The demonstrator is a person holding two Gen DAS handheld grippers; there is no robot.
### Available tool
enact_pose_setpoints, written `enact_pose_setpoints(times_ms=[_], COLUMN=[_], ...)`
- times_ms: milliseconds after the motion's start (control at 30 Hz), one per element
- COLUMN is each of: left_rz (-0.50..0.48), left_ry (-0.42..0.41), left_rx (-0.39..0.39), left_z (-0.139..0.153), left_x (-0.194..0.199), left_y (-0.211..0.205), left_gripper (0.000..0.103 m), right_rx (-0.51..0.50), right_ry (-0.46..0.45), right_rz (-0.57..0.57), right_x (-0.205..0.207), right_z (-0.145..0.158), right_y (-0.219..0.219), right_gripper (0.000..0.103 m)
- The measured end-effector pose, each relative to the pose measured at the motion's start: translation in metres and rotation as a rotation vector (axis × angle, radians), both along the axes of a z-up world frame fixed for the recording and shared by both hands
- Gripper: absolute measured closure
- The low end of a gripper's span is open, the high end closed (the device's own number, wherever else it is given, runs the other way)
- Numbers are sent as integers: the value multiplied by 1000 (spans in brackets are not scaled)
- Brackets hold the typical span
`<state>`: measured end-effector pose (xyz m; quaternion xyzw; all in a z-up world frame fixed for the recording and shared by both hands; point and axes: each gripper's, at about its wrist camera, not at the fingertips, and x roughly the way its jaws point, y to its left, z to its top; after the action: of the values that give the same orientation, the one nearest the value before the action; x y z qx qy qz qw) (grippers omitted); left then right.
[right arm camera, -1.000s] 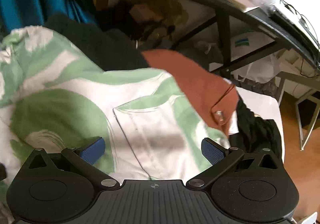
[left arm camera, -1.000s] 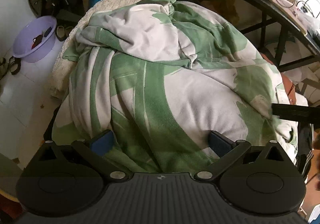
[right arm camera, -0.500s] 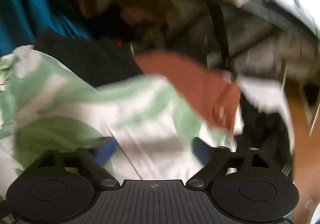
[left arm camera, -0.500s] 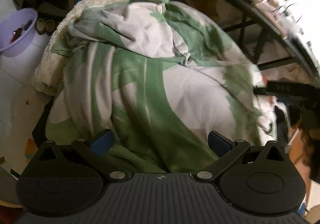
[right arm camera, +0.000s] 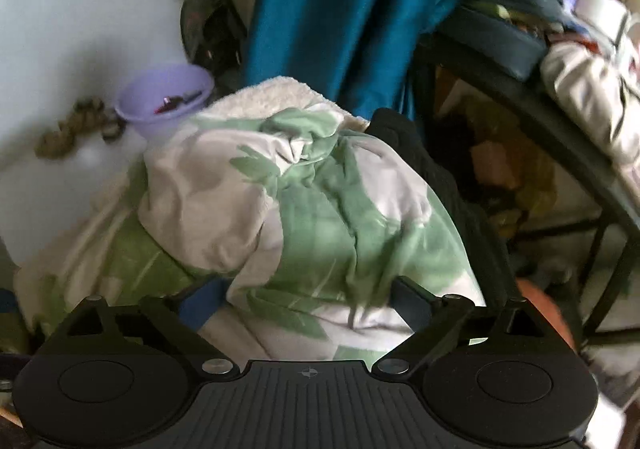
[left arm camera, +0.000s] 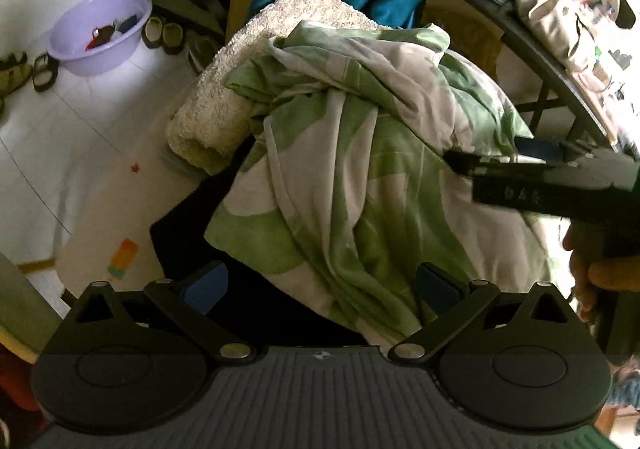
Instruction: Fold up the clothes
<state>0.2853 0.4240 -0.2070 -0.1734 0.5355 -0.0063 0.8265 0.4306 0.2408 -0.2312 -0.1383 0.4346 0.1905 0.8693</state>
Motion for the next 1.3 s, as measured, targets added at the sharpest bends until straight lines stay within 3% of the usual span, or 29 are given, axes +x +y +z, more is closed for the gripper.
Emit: enact_pose_setpoints(times_ms=[33, 67, 100, 133, 167, 200, 367, 433, 500, 533, 667, 733, 800, 833, 1000, 1067, 1200, 1300], left_rz=[-9, -22, -32, -33, -31, -30, -64, -58, -48, -42, -70, -83, -96, -102, -134, -160, -202, -239], left_ry=[1, 9, 19, 32, 40, 43, 21, 22, 37, 45, 51, 38, 25, 19, -13, -17, 16, 40], left_rx=[6, 0, -5, -7, -9, -12, 21, 40, 44, 47, 118, 131, 145, 152, 186, 194, 218, 205], left_z=[0, -1, -1, -2, -4, -4, 0, -2, -3, -3, 11, 17, 23, 26, 41, 43, 30, 20], left_x=[1, 4, 5, 7, 10, 12, 17, 20, 24, 26, 24, 22, 20, 20, 15, 14, 16, 19], left_y=[-1, -2, -2, -2, -2, -3, -8, -6, -3, -2, -6, -9, -12, -14, -21, -26, -36, -44], left_gripper=[10, 21, 25, 27, 28, 28, 29, 29, 54, 71, 81, 82, 87, 91, 94, 94, 92, 63], right_rx=[26, 59, 87, 116, 145, 174, 267, 250, 229, 221, 208, 150, 168, 202, 506, 556, 599, 550], right_ry=[-1, -1, 2, 5, 8, 11, 15, 6, 0, -4, -21, -3, -17, -32, -129, -196, -205, -143], right_rz=[-21, -52, -83, -114, -145, -176, -345, -284, -208, -166, 28, 99, 43, -2, -258, -387, -702, -914], right_x=[2, 4, 6, 8, 10, 12, 12, 5, -1, -3, -11, -9, -7, -6, -27, -42, -67, -99], right_z=[2, 6, 11, 17, 23, 29, 43, 49, 54, 56, 52, 42, 44, 48, 102, 118, 113, 73], right_y=[-3, -11, -23, -35, -47, -59, -113, -109, -101, -95, -55, -33, -39, -46, -121, -167, -255, -305], right_gripper=[18, 30, 48, 58, 88, 103, 103, 95, 65, 59, 38, 44, 89, 94, 98, 98, 98, 98])
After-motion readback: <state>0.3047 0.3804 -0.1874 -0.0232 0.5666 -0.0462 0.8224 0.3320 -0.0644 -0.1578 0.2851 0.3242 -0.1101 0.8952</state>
